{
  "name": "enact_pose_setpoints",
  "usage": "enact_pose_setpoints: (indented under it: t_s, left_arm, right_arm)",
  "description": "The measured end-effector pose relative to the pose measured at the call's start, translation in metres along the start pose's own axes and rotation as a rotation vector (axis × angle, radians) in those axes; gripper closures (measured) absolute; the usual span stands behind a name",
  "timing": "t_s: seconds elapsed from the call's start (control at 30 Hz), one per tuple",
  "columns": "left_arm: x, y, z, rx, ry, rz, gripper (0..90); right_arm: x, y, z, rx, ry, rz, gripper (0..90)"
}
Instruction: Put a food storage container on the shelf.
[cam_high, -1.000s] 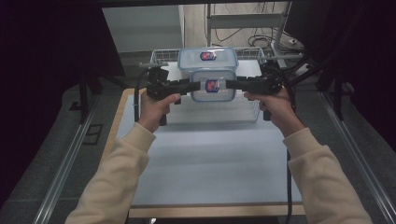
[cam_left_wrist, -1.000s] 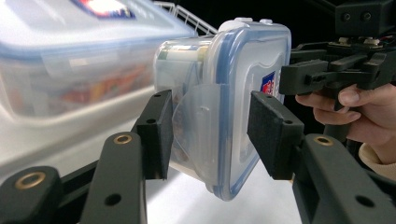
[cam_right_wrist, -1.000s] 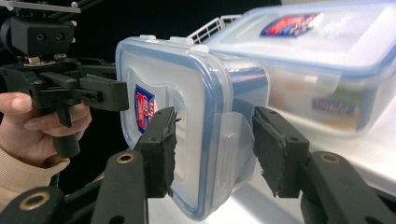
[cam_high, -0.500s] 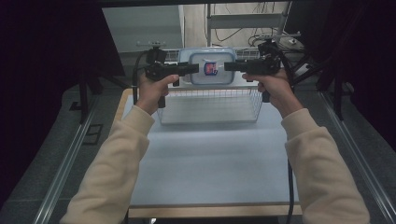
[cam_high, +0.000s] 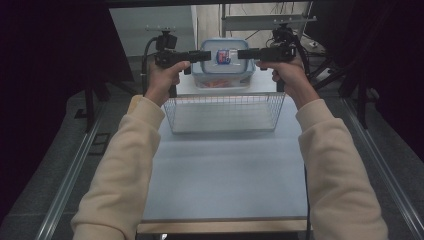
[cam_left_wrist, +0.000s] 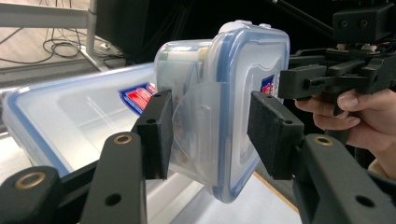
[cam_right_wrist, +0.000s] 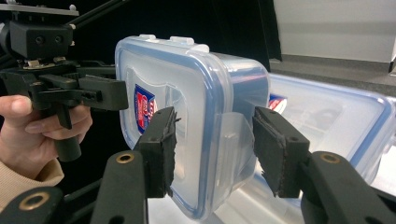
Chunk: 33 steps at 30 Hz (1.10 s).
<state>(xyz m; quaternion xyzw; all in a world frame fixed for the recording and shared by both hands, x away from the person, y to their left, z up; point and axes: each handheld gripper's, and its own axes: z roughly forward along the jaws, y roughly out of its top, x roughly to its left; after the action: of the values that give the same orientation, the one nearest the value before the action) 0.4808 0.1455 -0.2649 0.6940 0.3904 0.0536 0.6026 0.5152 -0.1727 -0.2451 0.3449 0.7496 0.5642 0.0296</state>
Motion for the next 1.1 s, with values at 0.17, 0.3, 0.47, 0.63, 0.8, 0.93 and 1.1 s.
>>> enact_pose_setpoints:
  t_s: [0.17,0.3,0.47,0.63,0.8,0.93,1.1]
  left_arm:
    - [0.011,0.007,0.009,-0.006,0.002,-0.027,52.0]
    - [0.019,0.011,0.017,0.001,0.013,-0.05,51.9]
    - [0.027,0.011,0.024,0.012,0.011,-0.08,51.5]
    - [0.03,0.011,0.027,-0.002,0.019,-0.118,51.0]
    - [0.035,0.01,0.031,0.002,0.031,-0.179,48.5]
    - [0.042,0.007,0.035,0.004,0.025,-0.219,43.3]
    - [0.048,0.005,0.036,-0.018,0.029,-0.237,40.3]
  right_arm:
    - [-0.009,0.009,0.007,0.013,-0.006,0.009,49.6]
    - [-0.02,0.011,0.014,0.028,-0.01,0.036,49.3]
    - [-0.028,0.015,0.018,0.042,-0.015,0.043,49.2]
    - [-0.032,0.017,0.022,0.05,-0.023,0.057,48.9]
    - [-0.039,0.017,0.026,0.046,-0.033,0.099,45.2]
    - [-0.041,0.013,0.032,0.059,-0.044,0.113,45.2]
    - [-0.045,0.01,0.033,0.022,-0.028,0.163,43.8]
